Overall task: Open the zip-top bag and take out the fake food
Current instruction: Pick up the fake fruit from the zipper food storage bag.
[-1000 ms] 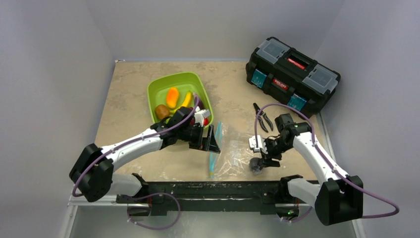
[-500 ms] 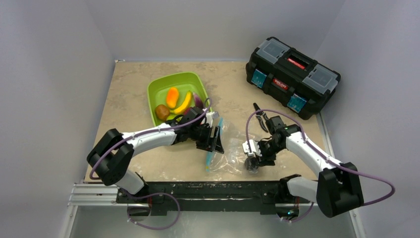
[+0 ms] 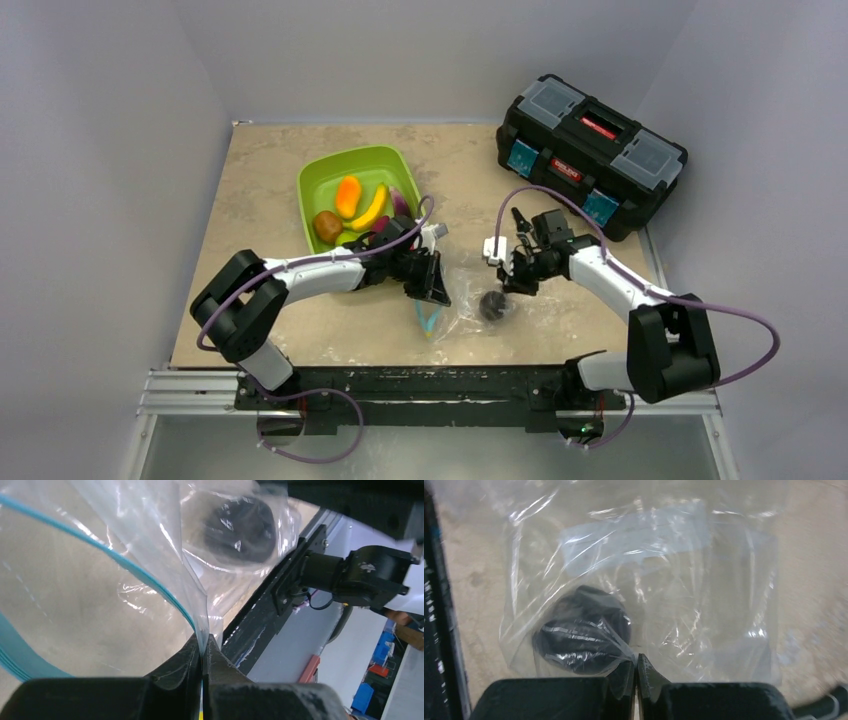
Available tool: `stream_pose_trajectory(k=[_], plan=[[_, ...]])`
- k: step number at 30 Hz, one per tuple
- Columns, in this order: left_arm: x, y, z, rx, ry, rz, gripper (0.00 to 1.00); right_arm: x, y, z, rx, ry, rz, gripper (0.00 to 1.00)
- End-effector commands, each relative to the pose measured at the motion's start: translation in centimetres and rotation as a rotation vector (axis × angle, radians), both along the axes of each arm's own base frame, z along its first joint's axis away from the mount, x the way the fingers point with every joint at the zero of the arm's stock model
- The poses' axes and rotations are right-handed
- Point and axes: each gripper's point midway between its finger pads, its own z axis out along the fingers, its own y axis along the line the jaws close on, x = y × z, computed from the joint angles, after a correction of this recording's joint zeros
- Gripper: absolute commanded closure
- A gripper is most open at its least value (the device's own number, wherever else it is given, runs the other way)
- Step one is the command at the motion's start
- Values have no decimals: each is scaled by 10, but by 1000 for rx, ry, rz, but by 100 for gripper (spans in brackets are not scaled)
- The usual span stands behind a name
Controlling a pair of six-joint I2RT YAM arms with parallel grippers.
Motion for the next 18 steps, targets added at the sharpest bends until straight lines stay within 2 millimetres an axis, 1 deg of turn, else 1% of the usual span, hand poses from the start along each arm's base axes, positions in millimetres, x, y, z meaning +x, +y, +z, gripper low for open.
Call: stream_pose_trajectory(k=[1,2,4,9,11,13,15,17,18], plan=[[8,-22,31,-168,-50,-3,100,71,-19,32,55,-132,-302,100],[10,-21,33,-181,-52,6,100,82,-29,35,35,-165,-360,100],[12,-21,35,-205,-51,24,100,92,-44,35,0,-201,-432,100],[14,-25,38,-244,-48,25,100,99,-76,33,-100,-280,-538,100],[16,-29,38,-257,-38,21,100,99,-84,34,-119,-296,-565,100],[17,-34,37,-272,-27,17,100,97,-90,33,-127,-301,-581,100],[19,-37,39,-288,-25,9,100,94,-90,32,-124,-293,-579,100],[19,-39,38,-289,-21,7,100,87,-81,33,-91,-270,-527,100],[19,-39,37,-287,-19,7,100,82,-75,33,-72,-255,-486,97]])
